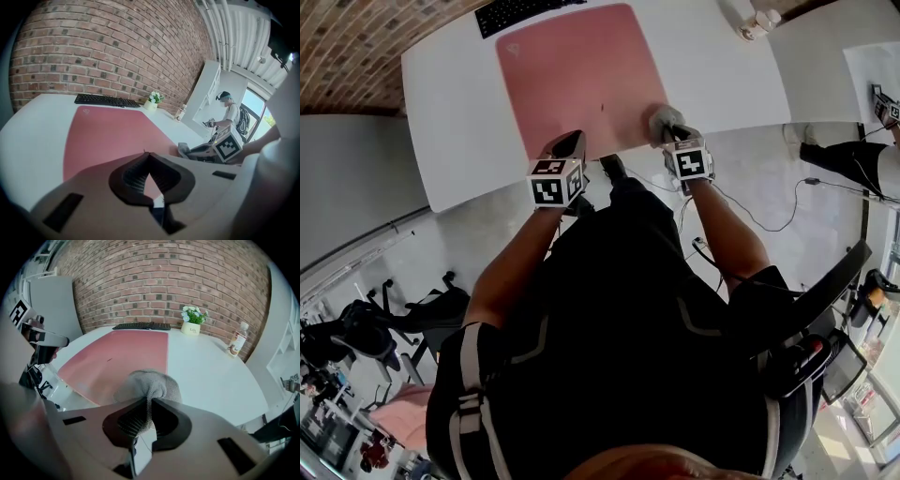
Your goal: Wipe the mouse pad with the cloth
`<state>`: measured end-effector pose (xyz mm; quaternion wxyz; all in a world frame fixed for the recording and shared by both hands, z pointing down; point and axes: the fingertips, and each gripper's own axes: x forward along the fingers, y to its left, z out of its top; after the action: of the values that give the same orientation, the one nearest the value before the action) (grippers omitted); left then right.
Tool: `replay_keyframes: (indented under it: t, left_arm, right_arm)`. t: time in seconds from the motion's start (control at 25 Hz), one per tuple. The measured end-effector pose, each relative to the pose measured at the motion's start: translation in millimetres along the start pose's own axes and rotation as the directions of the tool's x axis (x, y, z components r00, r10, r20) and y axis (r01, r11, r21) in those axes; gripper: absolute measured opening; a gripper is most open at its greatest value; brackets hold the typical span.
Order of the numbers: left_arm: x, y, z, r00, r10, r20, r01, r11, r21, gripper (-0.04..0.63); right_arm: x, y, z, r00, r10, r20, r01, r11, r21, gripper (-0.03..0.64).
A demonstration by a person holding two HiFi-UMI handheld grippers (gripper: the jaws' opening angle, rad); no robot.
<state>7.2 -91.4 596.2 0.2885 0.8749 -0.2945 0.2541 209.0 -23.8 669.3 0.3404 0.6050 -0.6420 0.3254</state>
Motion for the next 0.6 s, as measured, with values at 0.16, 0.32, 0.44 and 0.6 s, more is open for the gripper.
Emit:
replay_keyframes:
  t: [0.16, 0.32, 0.44, 0.6]
  left_arm:
    - [-5.2, 3.7, 4.8, 1.000, 0.018, 0.018, -0.018, 1.000, -0.008, 0.000]
    - [-16.7, 23.0, 13.3, 0.995, 0.082, 0.051, -0.081, 0.996, -0.036, -0.001]
    - [-35.7, 43.1, 14.0, 0.980, 0.174, 0.096, -0.164, 0.981, -0.106, 0.000]
    - [-61.6, 71.5, 3.8, 0.957, 0.272, 0.105, -0.249, 0.950, -0.190, -0.001]
  right_arm:
    - [-14.0, -5.4, 15.4, 0.999, 0.023, 0.036, -0.025, 0.998, 0.057, 0.034]
    - [-17.3, 13.5, 55.3, 0.992, 0.098, 0.077, -0.094, 0.994, -0.050, 0.034]
    - [-12.1, 46.2, 94.2, 0.975, 0.194, 0.109, -0.174, 0.970, -0.172, 0.034]
    - [-4.1, 110.8, 129.8, 0.935, 0.336, 0.116, -0.290, 0.909, -0.298, 0.034]
